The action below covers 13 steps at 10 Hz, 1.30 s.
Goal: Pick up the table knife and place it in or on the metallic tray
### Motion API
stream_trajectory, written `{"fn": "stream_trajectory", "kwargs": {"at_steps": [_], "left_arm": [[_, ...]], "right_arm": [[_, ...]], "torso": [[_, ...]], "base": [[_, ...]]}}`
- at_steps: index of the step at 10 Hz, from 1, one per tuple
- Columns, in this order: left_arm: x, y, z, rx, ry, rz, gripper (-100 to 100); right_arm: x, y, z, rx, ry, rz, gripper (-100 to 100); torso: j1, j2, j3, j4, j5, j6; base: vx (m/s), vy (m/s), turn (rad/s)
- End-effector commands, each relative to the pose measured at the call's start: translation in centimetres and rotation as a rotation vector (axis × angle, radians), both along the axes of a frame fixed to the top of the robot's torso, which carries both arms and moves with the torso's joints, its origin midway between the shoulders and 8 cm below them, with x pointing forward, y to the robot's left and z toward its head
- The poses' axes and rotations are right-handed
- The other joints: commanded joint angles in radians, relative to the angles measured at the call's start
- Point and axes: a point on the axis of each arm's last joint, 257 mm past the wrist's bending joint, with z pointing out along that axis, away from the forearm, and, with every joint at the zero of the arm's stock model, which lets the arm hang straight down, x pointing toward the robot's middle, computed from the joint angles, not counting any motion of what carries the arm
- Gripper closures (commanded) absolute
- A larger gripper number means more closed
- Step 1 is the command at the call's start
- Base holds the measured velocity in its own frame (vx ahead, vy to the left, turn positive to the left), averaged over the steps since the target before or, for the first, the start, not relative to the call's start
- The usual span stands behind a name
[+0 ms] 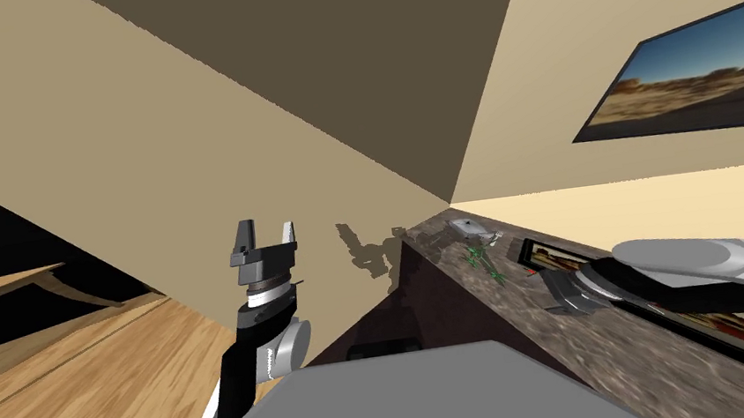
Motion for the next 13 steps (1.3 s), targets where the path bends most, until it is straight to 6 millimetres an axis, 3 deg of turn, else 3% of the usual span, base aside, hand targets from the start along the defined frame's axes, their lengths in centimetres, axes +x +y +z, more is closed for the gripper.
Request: {"fn": "stream_trajectory", "kwargs": {"at_steps": [1,2,4,5,7,8,10,11,13], "left_arm": [[0.0,0.0,0.0,0.0,0.0,0.0,0],[0.0,0.0,0.0,0.0,0.0,0.0,0],[0.0,0.0,0.0,0.0,0.0,0.0,0],[0.0,0.0,0.0,0.0,0.0,0.0,0],[0.0,0.0,0.0,0.0,0.0,0.0,0],[0.0,0.0,0.0,0.0,0.0,0.0,0],[0.0,0.0,0.0,0.0,0.0,0.0,0],[0.0,0.0,0.0,0.0,0.0,0.0,0],[0.0,0.0,0.0,0.0,0.0,0.0,0]], "right_arm": [[1.0,0.3,0.1,-0.02,0.021,0.043,-100],[0.5,-1.9,0.2,-0.083,0.059,0.049,-100],[1.9,-1.0,0.1,-0.098,0.078,0.106,-100],[1.4,-3.2,0.1,-0.159,0.114,0.115,-100],[3.0,-2.2,0.0,-0.172,0.13,0.17,-100],[3.1,-4.0,0.0,-0.23,0.162,0.183,-100],[4.3,-3.0,-0.2,-0.241,0.175,0.231,-100],[4.5,-4.7,-0.1,-0.299,0.205,0.246,-100],[5.7,-3.6,-0.5,-0.305,0.215,0.291,-100]], "torso": [[0.0,0.0,0.0,0.0,0.0,0.0],[0.0,0.0,0.0,0.0,0.0,0.0],[0.0,0.0,0.0,0.0,0.0,0.0],[0.0,0.0,0.0,0.0,0.0,0.001],[0.0,-0.001,0.0,0.0,0.0,0.0],[0.0,0.0,0.0,0.0,0.0,0.001],[0.0,-0.001,0.0,0.0,0.0,0.0],[0.0,0.0,0.0,0.0,0.0,0.001],[0.0,-0.001,-0.001,0.0,0.0,0.0]], "base": [[-0.001,-0.009,-0.008],[0.002,-0.008,0.224],[0.002,-0.012,0.047],[0.006,-0.004,0.16],[0.005,-0.012,0.057],[0.008,-0.008,0.172],[0.008,-0.013,0.045],[0.016,-0.012,0.153],[0.012,-0.014,0.037]]}}
